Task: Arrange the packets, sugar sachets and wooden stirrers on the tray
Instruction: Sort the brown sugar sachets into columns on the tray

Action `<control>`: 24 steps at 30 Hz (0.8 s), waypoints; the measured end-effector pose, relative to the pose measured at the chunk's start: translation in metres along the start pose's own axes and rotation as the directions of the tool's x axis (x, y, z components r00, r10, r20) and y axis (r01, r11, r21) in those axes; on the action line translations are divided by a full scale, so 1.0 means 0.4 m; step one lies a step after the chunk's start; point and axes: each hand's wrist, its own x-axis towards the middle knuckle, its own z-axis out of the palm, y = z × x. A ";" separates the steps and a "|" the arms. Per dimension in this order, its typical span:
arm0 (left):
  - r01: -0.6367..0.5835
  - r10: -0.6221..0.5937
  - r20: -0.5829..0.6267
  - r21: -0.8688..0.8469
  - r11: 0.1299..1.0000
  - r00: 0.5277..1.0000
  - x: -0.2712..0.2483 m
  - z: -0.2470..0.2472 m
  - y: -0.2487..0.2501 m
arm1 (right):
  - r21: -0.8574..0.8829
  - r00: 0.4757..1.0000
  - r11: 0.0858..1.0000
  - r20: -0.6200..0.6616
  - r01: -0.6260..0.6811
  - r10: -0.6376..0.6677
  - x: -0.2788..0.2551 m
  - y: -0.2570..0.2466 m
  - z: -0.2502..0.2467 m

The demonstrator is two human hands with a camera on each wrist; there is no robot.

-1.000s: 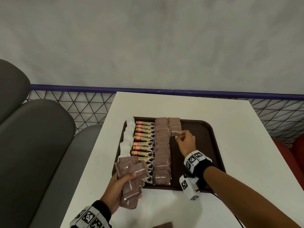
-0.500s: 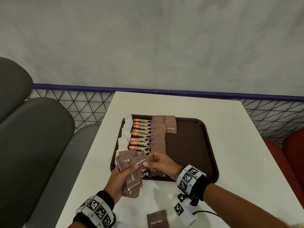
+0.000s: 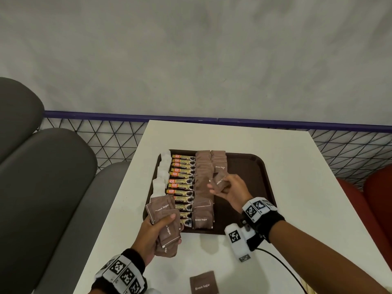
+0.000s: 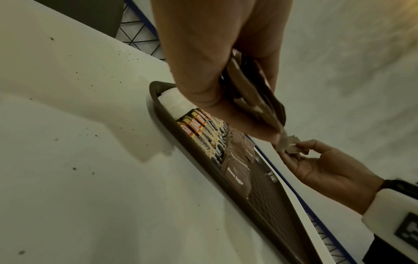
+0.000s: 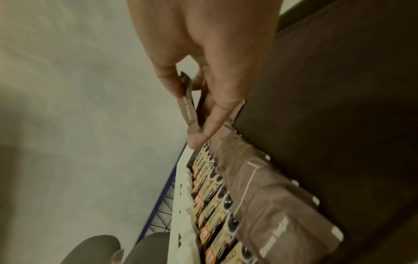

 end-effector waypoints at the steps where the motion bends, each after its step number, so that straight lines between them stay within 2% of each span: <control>1: -0.002 0.002 -0.002 0.004 1.000 1.000 0.000 -0.001 0.000 | -0.033 0.999 0.999 -0.038 0.015 -0.016 0.004 -0.004 -0.008; 5: 0.002 -0.001 -0.006 0.012 1.000 1.000 0.002 -0.001 0.001 | -0.269 0.989 0.960 -0.094 0.083 -0.112 0.027 -0.009 -0.057; 9: 0.010 -0.010 -0.006 0.012 1.000 1.000 0.008 0.000 0.003 | -0.621 0.956 0.780 -0.174 0.079 -0.236 0.074 -0.010 -0.122; 11: 0.014 -0.014 -0.014 0.017 1.000 1.000 0.011 -0.002 0.003 | -0.709 0.942 0.701 -0.183 0.072 -0.282 0.088 -0.022 -0.138; 16: 0.027 -0.027 -0.004 0.016 1.000 1.000 0.018 -0.006 0.008 | -0.762 0.878 0.645 -0.263 0.065 -0.399 0.118 -0.057 -0.160; 20: 0.049 -0.049 -0.001 0.005 0.999 0.999 0.021 -0.008 0.013 | -0.824 0.886 0.566 -0.275 -0.017 -0.374 0.144 -0.077 -0.160; 24: 0.071 -0.071 0.014 0.004 0.997 0.997 0.028 -0.010 0.015 | -0.793 0.887 0.607 -0.311 -0.044 -0.342 0.183 -0.066 -0.139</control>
